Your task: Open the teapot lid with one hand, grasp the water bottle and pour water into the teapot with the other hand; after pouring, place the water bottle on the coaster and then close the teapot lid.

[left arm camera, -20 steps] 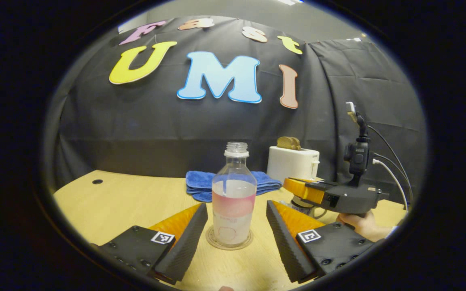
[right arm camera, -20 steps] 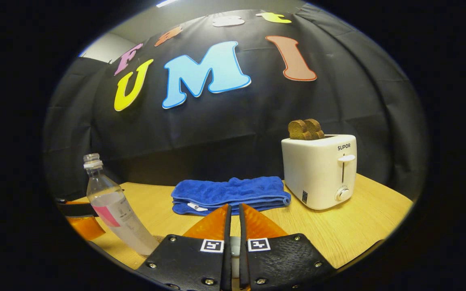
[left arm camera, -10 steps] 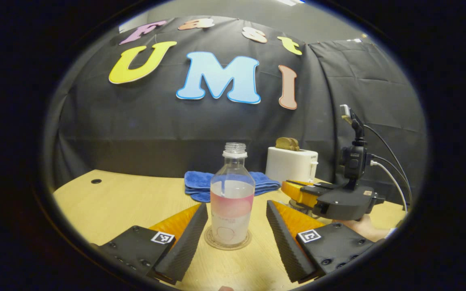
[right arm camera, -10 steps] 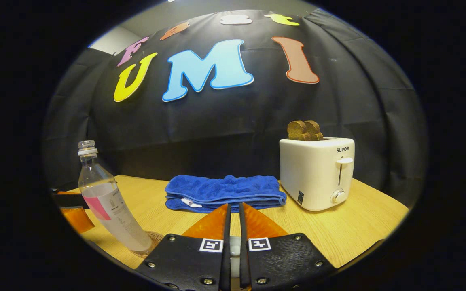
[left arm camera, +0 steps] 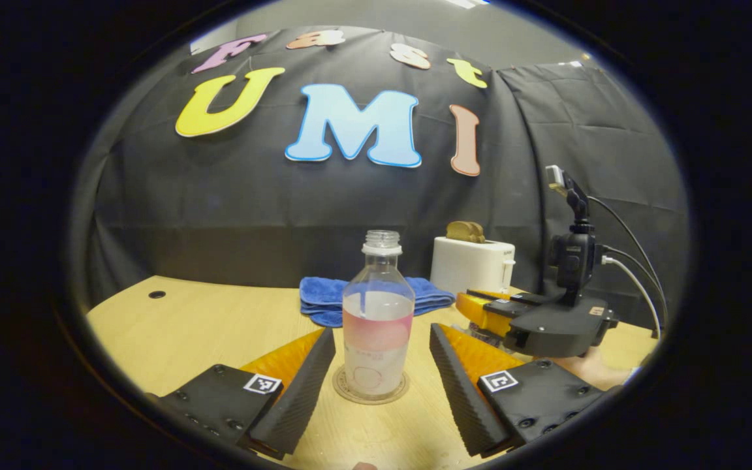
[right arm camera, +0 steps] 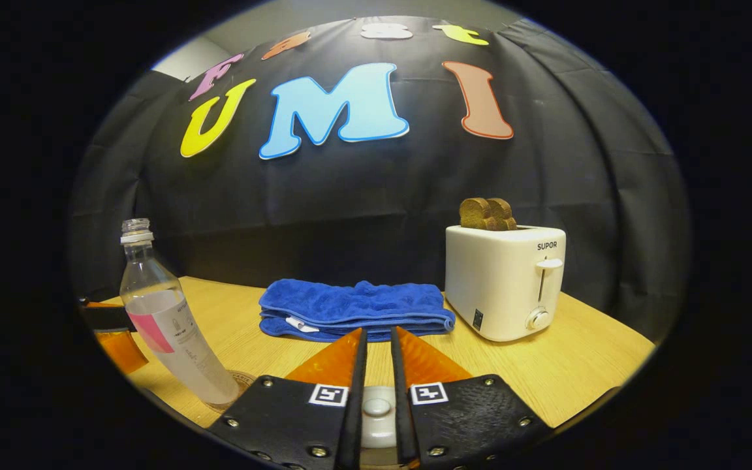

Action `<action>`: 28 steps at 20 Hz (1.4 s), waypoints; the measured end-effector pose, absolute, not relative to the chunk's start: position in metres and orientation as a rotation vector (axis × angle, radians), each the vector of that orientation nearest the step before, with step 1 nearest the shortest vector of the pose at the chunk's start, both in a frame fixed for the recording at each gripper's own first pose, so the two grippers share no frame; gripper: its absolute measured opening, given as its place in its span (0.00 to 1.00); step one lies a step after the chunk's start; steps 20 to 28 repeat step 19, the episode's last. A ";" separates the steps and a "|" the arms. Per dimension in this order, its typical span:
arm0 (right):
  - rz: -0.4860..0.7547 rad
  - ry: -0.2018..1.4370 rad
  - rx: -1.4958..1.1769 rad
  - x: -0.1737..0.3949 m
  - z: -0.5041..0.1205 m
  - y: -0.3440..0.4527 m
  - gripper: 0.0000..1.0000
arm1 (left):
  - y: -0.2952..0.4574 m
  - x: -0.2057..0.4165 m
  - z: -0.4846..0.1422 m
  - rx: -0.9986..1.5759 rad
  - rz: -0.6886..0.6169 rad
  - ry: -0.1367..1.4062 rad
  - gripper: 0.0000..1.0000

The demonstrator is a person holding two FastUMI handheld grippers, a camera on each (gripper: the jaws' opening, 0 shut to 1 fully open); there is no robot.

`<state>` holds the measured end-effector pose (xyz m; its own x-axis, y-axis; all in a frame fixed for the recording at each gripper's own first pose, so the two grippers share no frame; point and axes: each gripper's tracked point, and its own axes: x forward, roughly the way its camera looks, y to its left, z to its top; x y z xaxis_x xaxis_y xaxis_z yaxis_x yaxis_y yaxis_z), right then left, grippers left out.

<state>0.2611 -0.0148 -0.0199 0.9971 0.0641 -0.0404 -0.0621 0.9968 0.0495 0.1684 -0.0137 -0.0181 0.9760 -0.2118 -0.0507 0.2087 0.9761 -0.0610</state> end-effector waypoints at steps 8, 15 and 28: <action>0.067 -0.008 -0.048 0.228 0.003 0.001 0.78 | -0.011 0.167 -0.009 -0.034 -0.210 0.040 1.00; 0.047 -0.062 -0.056 0.158 0.036 0.005 0.99 | -0.023 0.151 0.014 -0.035 -0.235 -0.008 1.00; 0.025 -0.065 -0.063 0.116 0.036 -0.005 0.99 | -0.027 0.130 0.014 -0.033 -0.227 -0.009 1.00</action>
